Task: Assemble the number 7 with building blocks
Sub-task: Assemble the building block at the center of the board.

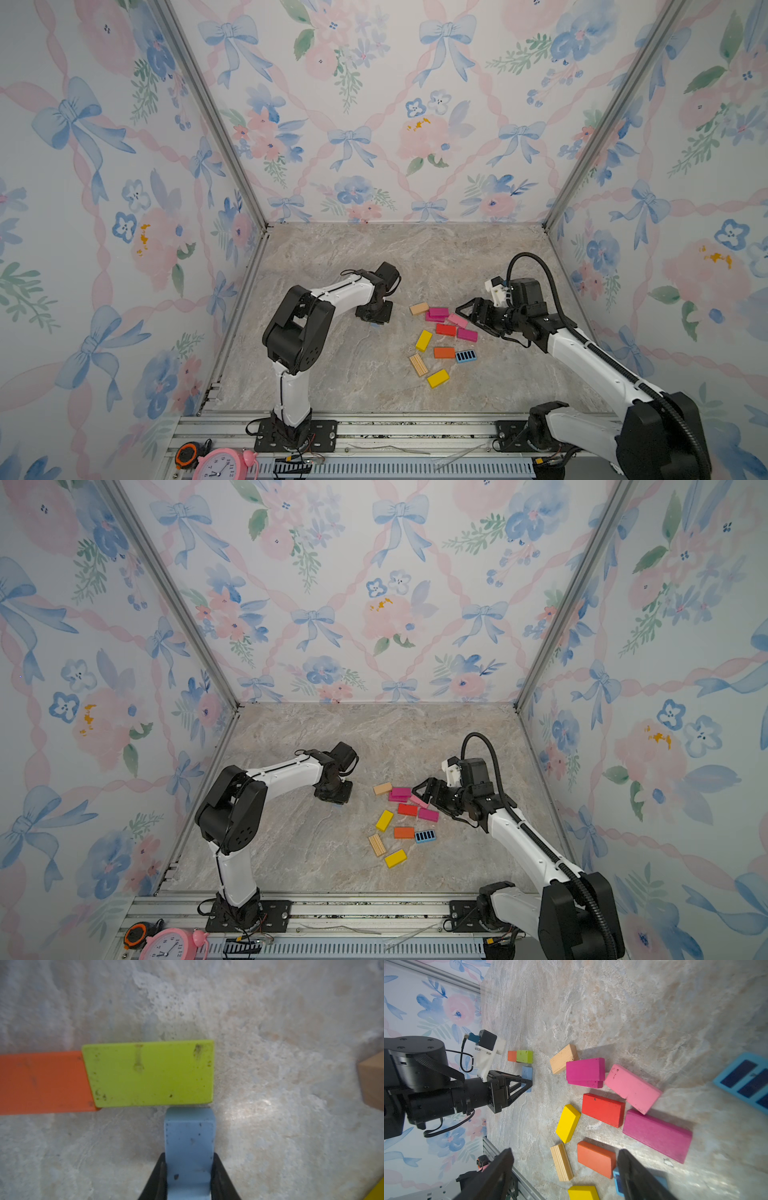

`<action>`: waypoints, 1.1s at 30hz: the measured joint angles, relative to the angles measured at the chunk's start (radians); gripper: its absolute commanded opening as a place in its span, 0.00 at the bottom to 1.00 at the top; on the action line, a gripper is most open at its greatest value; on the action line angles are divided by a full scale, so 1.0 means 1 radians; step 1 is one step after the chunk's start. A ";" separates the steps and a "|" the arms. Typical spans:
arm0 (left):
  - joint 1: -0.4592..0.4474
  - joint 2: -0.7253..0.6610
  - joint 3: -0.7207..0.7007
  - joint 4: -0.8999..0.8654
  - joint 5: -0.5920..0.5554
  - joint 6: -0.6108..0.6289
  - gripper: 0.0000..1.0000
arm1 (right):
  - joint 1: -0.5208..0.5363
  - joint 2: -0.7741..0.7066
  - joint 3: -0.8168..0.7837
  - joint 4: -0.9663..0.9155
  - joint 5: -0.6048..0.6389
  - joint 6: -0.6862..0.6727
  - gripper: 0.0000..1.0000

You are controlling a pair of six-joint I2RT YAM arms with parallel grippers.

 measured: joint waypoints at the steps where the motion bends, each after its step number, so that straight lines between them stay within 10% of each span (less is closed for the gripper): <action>1: 0.000 0.000 0.000 0.000 0.000 0.000 0.28 | 0.000 0.000 0.000 0.000 0.000 0.000 0.81; 12: 0.000 0.000 0.000 0.003 -0.001 0.005 0.51 | 0.000 -0.011 -0.001 0.002 0.000 0.003 0.82; 33: 0.011 -0.351 -0.159 0.037 0.120 -0.040 0.60 | 0.028 -0.092 0.001 -0.039 0.016 0.010 0.83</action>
